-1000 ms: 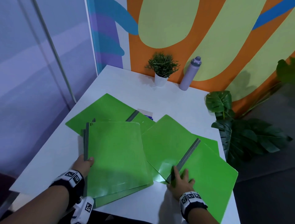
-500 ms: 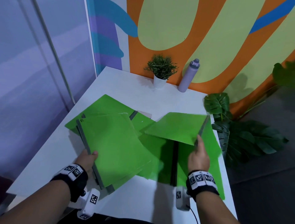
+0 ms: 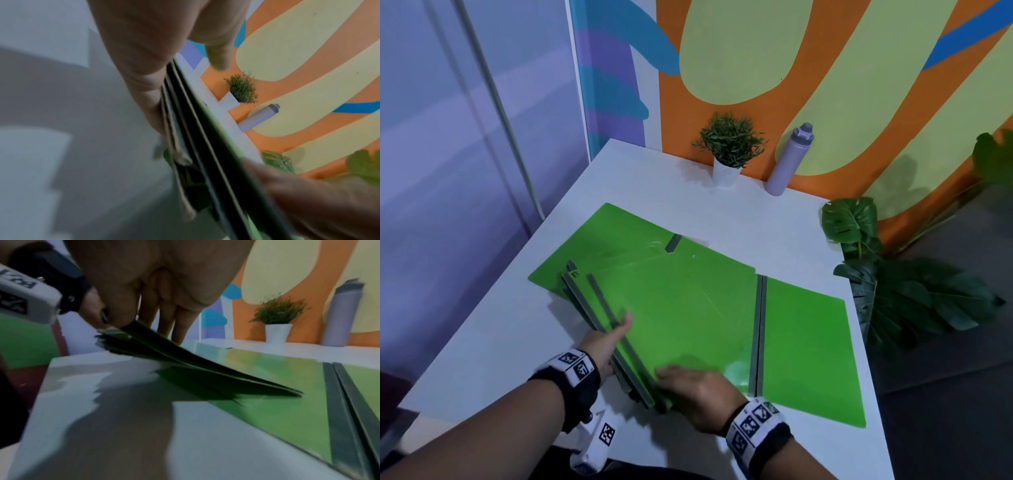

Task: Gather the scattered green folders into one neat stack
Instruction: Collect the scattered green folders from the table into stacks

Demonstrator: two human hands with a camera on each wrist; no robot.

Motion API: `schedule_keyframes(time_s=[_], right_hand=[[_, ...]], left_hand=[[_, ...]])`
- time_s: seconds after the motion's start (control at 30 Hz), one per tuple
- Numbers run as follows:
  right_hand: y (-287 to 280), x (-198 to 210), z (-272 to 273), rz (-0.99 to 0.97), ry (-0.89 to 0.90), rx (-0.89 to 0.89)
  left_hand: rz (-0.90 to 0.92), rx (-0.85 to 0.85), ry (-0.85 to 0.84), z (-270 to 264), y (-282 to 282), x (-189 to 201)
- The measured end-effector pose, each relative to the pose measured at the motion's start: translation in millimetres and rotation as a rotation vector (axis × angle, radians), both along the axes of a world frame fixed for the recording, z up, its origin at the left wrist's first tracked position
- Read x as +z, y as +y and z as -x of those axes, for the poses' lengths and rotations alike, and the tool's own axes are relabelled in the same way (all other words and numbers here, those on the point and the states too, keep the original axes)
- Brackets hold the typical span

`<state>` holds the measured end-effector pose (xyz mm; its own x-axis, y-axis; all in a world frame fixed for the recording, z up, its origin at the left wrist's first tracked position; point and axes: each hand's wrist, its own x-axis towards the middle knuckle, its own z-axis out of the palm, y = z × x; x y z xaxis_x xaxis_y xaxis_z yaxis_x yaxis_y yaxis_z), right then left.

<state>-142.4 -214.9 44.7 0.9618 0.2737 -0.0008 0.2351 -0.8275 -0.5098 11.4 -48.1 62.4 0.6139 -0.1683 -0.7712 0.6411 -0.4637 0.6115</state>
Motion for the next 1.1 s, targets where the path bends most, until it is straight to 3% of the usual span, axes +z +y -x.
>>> schedule_keyframes(time_s=[0.07, 0.13, 0.2, 0.3, 0.4, 0.47, 0.53, 0.77, 0.87, 1.1], right_hand=[[1, -12, 5, 0.007, 0.029, 0.074], [-8, -15, 6, 0.005, 0.042, 0.004], [-27, -15, 4, -0.036, 0.089, -0.212], [-62, -8, 1, -0.153, 0.231, -0.722], [-85, 2, 8, -0.590, 0.395, -1.124], [-93, 2, 17, -0.938, 0.434, -1.226], [-99, -4, 27, -1.104, 0.407, -1.330], [-114, -2, 41, -1.066, 0.304, -1.579], [-119, -4, 52, -1.010, 0.287, -1.659], [-118, -8, 68, -0.957, 0.320, -1.681]], left_hand=[[-0.121, -0.003, -0.059, -2, -2, -10], [-0.148, 0.007, -0.104, -5, -3, -20], [-0.094, 0.000, -0.137, -6, -4, -19], [0.053, -0.072, -0.209, -9, -2, -13], [0.219, -0.229, -0.222, -4, -4, -3], [0.274, -0.335, -0.239, -1, -11, 0], [0.239, -0.447, -0.299, -1, -23, 2], [-0.326, -0.888, -0.580, -24, -36, -42], [-0.533, -1.052, -0.552, -32, -23, -62], [-0.608, -0.827, -0.712, -27, 27, -67]])
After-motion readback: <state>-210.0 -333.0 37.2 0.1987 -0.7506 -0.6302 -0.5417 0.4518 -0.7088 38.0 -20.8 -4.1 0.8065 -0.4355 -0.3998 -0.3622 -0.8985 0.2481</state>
